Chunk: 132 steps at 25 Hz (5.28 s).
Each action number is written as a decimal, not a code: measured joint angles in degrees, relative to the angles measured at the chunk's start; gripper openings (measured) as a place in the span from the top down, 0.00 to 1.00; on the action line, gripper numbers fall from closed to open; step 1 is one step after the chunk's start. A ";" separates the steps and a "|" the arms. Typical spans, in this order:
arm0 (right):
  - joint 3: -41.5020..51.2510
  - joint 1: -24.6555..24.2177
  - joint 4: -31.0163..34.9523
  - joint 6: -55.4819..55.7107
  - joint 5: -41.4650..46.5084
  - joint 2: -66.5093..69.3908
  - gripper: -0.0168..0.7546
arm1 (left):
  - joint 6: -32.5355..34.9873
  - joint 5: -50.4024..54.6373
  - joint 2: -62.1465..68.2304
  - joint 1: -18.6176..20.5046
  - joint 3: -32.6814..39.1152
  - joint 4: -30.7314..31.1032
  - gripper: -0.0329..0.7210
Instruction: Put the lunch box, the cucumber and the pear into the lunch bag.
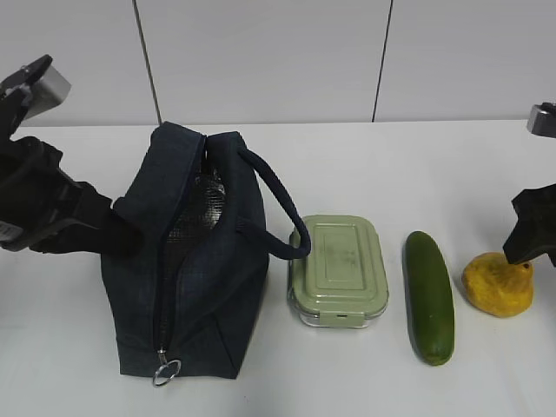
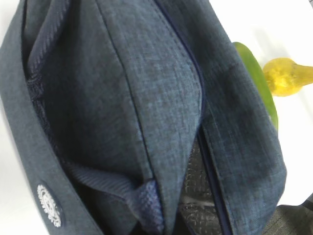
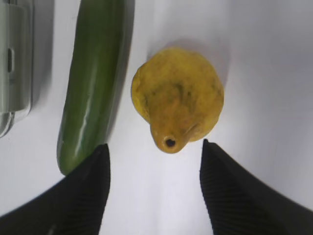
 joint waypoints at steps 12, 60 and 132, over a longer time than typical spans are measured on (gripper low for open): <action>-0.10 0.00 0.00 -0.47 -4.21 6.15 0.39 | 0.28 -0.05 0.00 0.00 0.00 0.05 0.95; -0.62 0.00 2.94 -2.80 -5.67 8.37 0.67 | 0.42 -0.32 0.00 0.00 0.00 0.23 0.95; -30.14 33.21 -18.94 16.38 6.22 8.84 0.40 | 1.25 -0.73 -3.44 0.00 0.00 -0.04 0.95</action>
